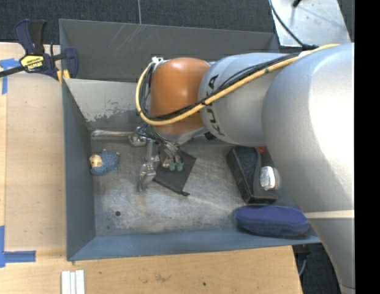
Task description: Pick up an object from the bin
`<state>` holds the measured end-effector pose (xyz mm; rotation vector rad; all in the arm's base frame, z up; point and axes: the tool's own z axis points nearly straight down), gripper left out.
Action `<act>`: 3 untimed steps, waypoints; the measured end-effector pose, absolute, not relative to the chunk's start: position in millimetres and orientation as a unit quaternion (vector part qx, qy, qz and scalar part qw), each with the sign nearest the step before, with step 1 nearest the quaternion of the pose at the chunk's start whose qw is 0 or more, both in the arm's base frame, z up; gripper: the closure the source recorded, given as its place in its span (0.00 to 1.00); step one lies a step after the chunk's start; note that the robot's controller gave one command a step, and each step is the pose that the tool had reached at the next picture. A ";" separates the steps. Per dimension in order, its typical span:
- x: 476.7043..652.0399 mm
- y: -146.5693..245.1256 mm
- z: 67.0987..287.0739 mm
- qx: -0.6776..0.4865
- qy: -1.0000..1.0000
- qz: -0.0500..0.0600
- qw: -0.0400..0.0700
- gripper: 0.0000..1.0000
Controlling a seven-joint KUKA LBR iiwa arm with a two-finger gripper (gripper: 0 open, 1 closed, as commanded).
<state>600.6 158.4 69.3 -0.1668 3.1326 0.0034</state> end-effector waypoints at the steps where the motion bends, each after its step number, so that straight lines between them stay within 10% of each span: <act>1: 624.0 85.4 101.8 -0.173 0.985 -0.001 0.004 0.00; 3: 625.6 42.2 74.4 -0.365 0.931 -0.001 0.005 0.00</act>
Offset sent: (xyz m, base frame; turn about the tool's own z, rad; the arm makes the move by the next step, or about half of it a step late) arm 0.0210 -0.0694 0.0307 -0.2480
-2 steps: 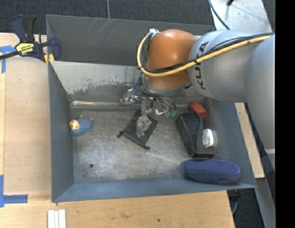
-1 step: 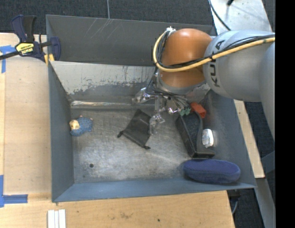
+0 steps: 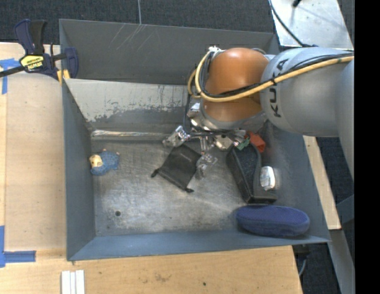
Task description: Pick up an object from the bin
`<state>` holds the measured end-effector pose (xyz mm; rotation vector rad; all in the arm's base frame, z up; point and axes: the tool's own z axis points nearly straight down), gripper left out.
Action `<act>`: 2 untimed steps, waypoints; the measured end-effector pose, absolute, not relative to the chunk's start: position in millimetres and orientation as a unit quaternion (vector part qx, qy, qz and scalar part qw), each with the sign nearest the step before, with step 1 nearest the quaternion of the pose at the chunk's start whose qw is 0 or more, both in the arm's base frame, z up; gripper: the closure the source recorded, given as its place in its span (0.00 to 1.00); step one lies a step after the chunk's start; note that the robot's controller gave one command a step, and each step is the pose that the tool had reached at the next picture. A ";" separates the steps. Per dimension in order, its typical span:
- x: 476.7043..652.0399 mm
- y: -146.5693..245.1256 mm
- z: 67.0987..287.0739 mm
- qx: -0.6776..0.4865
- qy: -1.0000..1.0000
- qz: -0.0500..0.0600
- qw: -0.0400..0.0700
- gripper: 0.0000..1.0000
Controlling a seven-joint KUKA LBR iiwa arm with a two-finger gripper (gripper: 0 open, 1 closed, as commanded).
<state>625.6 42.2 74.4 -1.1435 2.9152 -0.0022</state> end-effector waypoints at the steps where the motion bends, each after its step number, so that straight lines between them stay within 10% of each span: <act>1: 627.5 41.8 76.4 -0.363 0.932 0.000 0.004 0.00; 2: 630.3 43.5 80.1 -0.363 0.932 0.000 0.009 1.00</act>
Offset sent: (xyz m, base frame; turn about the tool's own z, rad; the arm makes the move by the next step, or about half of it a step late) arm 0.0000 0.0000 0.0000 0.0000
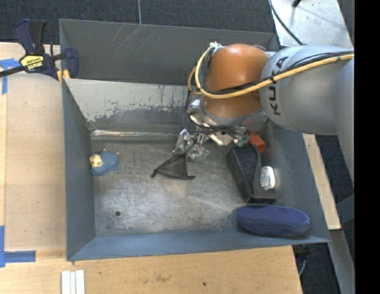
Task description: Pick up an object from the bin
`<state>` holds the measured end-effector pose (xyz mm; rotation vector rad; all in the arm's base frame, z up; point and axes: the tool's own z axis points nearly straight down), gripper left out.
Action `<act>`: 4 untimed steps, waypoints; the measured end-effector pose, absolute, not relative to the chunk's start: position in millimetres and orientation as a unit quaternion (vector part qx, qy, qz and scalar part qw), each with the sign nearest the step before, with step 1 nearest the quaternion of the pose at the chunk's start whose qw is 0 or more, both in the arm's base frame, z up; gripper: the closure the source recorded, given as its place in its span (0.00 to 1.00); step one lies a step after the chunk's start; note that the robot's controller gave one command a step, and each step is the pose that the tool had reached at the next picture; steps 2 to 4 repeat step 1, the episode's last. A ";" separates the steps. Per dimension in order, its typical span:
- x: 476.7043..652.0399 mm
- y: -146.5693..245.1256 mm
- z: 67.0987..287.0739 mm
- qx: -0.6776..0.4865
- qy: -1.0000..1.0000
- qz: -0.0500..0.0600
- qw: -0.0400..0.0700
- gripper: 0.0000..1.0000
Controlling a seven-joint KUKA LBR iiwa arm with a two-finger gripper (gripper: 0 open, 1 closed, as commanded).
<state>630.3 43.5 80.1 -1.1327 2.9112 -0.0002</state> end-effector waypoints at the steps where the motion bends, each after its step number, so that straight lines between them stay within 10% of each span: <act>1: 633.1 43.7 150.2 -0.361 0.933 -0.001 0.006 1.00; 4: 633.1 43.7 150.2 -0.361 0.933 -0.001 0.006 1.00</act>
Offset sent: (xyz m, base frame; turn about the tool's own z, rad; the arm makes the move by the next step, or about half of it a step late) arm 0.0000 0.0000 0.0644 0.0000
